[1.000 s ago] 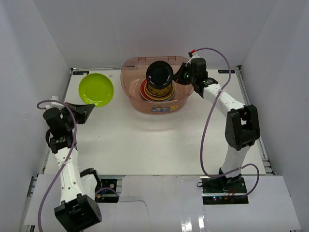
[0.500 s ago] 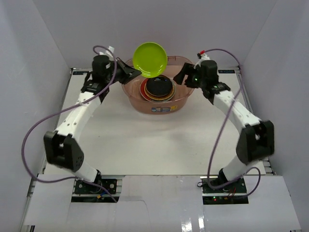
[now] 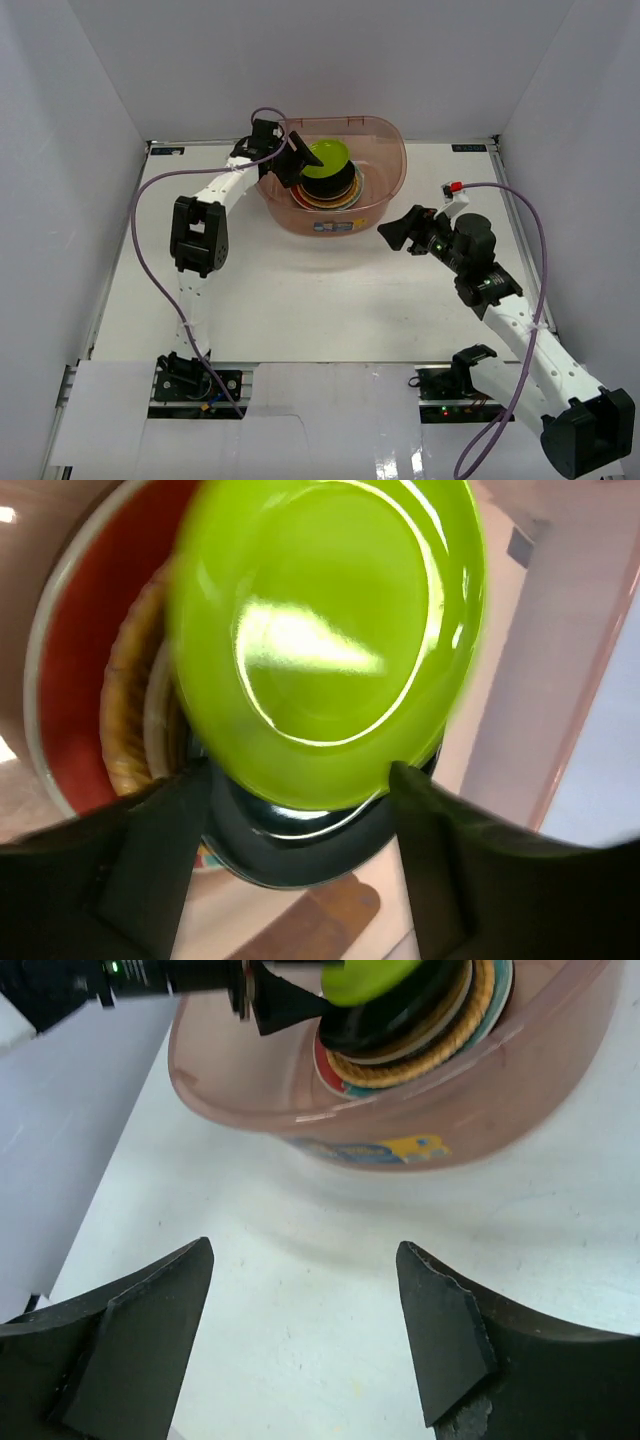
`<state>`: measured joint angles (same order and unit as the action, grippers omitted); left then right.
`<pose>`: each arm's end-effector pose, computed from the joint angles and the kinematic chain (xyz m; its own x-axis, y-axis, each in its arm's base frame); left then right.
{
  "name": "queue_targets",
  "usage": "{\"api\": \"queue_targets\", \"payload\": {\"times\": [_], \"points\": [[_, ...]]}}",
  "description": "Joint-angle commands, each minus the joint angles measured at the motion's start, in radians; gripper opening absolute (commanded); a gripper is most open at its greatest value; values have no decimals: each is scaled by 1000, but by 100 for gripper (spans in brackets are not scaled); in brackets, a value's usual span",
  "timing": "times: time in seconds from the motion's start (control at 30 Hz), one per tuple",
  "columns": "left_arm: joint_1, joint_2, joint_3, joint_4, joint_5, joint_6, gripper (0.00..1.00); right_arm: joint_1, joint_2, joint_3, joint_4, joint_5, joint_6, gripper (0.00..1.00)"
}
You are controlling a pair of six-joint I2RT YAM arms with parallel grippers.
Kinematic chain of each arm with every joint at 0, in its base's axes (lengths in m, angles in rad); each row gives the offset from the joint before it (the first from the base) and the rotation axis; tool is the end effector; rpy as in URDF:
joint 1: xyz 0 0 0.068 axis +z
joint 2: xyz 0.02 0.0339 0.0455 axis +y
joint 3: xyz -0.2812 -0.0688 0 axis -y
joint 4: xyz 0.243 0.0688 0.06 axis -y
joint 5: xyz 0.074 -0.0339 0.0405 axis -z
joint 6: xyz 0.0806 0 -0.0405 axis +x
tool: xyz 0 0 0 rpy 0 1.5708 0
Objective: Place the plates into the plastic bin on the countertop
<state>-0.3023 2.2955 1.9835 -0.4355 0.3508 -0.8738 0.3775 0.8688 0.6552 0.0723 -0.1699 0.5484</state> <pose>0.5320 -0.1949 0.2048 -0.8155 -0.5000 -0.2916 -0.1637 0.6825 -0.7123 0.2186 0.1013 0.3137 -0.3822 0.4012 -0.8324 -0.3746 0.7563 0.5364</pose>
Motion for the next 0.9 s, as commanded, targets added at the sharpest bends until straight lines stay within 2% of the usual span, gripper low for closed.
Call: {"api": "queue_targets", "payload": {"times": [0.0, 0.03, 0.1, 0.13, 0.2, 0.23, 0.3, 0.33, 0.43, 0.47, 0.53, 0.57, 0.7, 0.73, 0.77, 0.87], "points": [[-1, -137, 78, -37, 37, 21, 88, 18, -73, 9, -58, 6, -19, 81], [-3, -171, 72, -39, 30, 41, 98, 18, -83, 6, -66, 6, -22, 88], [-3, -296, 54, -46, 24, 58, 98, 20, -108, 6, -89, 6, -25, 93], [-3, -345, 43, -46, 25, 77, 98, 21, -114, 6, -107, 6, -25, 98], [-21, -453, 6, -45, 13, 108, 98, 21, -137, -3, -130, 6, -28, 90], [-33, -573, -67, -43, -1, 130, 98, 24, -148, -8, -143, 10, -31, 90], [-81, -693, -170, -35, -15, 197, 98, 23, -192, -19, -169, 21, -31, 90], [-93, -814, -293, -32, -13, 212, 98, 24, -214, -20, -193, 29, -31, 90], [-115, -1008, -496, -23, -9, 249, 98, 27, -295, 6, -255, 87, -68, 90], [-116, -1151, -634, -13, -18, 254, 98, 28, -325, 24, -310, 102, -82, 90], [-118, -1298, -757, -3, -44, 262, 98, 29, -355, 75, -363, 133, -117, 90], [-118, -1426, -843, -9, -49, 265, 98, 28, -384, 90, -414, 141, -131, 90], [-118, -1666, -937, -55, -39, 266, 98, 28, -458, 130, -512, 200, -176, 90], [-118, -1700, -940, -75, -41, 268, 98, 28, -494, 142, -525, 204, -177, 96], [-118, -1729, -933, -122, -45, 268, 98, 28, -516, 149, -540, 216, -177, 90], [-118, -1824, -920, -190, -71, 265, 98, 28, -591, 172, -542, 236, -174, 90]]}}
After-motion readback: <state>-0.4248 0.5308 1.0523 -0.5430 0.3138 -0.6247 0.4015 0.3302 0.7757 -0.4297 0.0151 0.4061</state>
